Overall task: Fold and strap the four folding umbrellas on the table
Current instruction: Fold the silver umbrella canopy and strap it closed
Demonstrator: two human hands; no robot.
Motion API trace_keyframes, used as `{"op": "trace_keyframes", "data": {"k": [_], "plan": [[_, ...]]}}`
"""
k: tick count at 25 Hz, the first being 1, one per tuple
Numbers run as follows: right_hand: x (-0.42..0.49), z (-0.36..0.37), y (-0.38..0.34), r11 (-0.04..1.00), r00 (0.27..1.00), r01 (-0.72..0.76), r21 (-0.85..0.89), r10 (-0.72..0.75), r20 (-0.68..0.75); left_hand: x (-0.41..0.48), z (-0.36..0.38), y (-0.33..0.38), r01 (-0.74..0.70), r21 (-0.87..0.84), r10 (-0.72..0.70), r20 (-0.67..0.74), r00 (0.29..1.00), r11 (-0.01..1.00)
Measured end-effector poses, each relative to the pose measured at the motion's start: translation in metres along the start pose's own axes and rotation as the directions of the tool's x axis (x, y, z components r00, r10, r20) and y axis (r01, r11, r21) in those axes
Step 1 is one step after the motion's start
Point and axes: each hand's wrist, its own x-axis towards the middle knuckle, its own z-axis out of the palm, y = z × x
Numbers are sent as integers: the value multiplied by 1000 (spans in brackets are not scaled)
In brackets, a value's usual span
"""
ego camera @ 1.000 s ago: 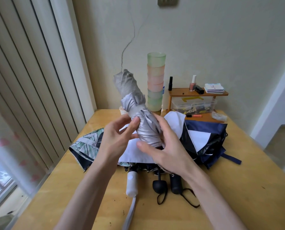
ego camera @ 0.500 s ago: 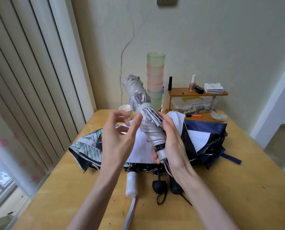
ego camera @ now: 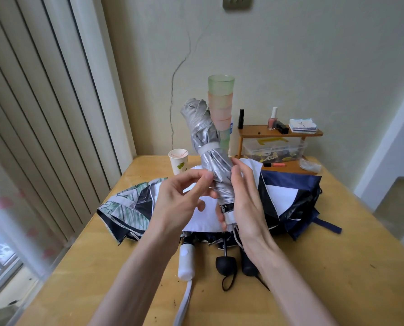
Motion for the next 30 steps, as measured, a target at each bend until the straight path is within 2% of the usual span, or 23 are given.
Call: {"op": "trace_keyframes", "data": {"k": [2,4,7,13,17,20,21,22,24,25,28,30], "plan": [[3,-4,-2,994,998,-60,88,63,-26,-1,-1,0,62,-101,-54,83,995,993],[5,-8,-5,987,994,-97,124,104,-46,-2,-1,-1,70,-125,-56,113,992,990],[3,-6,-3,994,996,-89,64,90,-23,0,-2,-2,0,-59,3,61,998,998],[0,0,5,999,1000,20,-27,-20,9,3,-1,-4,-18,10,18,-60,998,1000],[2,0,7,997,996,-10,81,17,-83,1,-2,-10,107,-189,-99,52,994,976],[4,-2,7,988,995,-43,147,55,-78,1,0,-10,276,-384,-229,164,959,881],[3,-2,8,986,996,-45,161,56,-62,2,-2,-8,296,-392,-241,184,953,871],[3,-1,8,986,998,-39,160,48,-49,3,-5,-5,274,-330,-227,175,958,903],[2,0,9,996,999,-3,91,7,-38,3,-10,2,142,-105,-136,60,989,984],[2,0,10,999,999,21,45,-19,-37,4,-12,4,73,-47,-74,-25,997,996],[1,1,11,993,994,104,-50,-106,-26,8,-17,9,-69,-36,56,-292,955,997],[0,3,13,982,987,158,-100,-160,-8,12,-22,8,-103,-8,91,-396,914,995]]}}
